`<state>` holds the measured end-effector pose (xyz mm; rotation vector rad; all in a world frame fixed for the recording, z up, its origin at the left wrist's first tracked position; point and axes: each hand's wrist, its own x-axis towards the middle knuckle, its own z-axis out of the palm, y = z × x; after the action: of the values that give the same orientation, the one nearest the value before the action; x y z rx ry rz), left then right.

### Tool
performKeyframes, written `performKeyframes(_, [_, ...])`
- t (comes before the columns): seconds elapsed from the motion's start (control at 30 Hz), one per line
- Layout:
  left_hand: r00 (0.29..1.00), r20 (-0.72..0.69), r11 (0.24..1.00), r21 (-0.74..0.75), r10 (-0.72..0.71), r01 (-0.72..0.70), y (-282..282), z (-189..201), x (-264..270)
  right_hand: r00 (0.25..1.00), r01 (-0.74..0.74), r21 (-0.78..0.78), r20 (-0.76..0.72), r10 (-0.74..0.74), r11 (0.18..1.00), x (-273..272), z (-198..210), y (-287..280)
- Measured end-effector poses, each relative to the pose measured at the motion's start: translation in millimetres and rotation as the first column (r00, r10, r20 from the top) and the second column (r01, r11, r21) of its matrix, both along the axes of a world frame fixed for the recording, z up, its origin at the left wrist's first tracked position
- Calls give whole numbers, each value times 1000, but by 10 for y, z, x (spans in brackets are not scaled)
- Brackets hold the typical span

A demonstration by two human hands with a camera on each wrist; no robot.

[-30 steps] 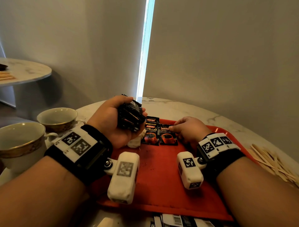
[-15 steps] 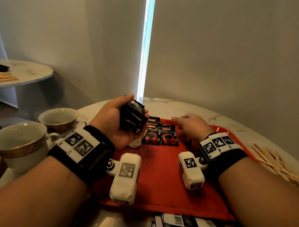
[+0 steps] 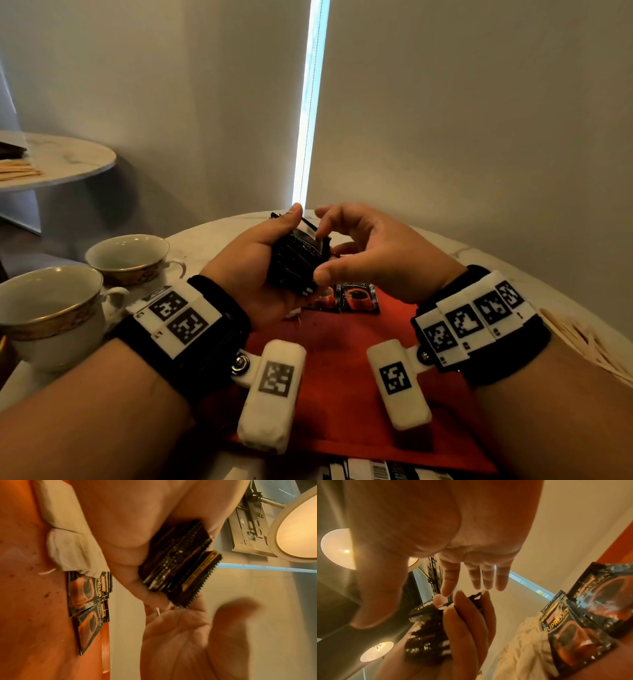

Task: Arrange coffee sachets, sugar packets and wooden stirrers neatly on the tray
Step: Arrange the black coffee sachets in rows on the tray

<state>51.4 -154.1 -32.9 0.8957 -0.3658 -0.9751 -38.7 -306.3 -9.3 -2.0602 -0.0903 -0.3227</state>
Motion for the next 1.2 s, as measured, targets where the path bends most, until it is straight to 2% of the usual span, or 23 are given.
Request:
performKeyframes(0.1, [1000,18,999,-30,-17,18,-3,3,-5,1000,17,-4,22,-17,1000,36,-35,30])
performKeyframes(0.2, [998,-53,995,-94,-32,27,18,22,23,999,24,-14,24,-24,1000,34,-32,10])
performKeyframes(0.27, [998,-35,992,-118,-49,45,26,21,45,999,30,-22,36,-30,999,37,-34,-8])
performKeyframes(0.43, [975,132,983,25,-181,179,73,34,63,999,9,0,47,-9,1000,23,-2,-38])
performKeyframes(0.6, [985,143,993,-65,-92,102,91,60,54,999,-39,39,17,38,998,-47,81,-57])
performKeyframes(0.7, [989,134,993,-85,-70,82,90,53,60,999,-43,6,2,43,999,-78,83,-58])
performKeyframes(0.83, [988,114,985,-125,-103,117,101,58,65,997,-77,56,5,77,995,-129,83,-85])
performKeyframes(0.97, [973,175,978,-117,-149,171,124,95,70,996,-45,32,75,42,998,-127,100,-98])
performKeyframes(1.1, [988,137,981,-172,-70,93,108,78,101,995,-36,12,94,35,999,-113,84,-118])
performKeyframes(1.2, [982,127,974,-162,-139,159,106,66,120,996,-39,18,86,37,999,-94,75,-125])
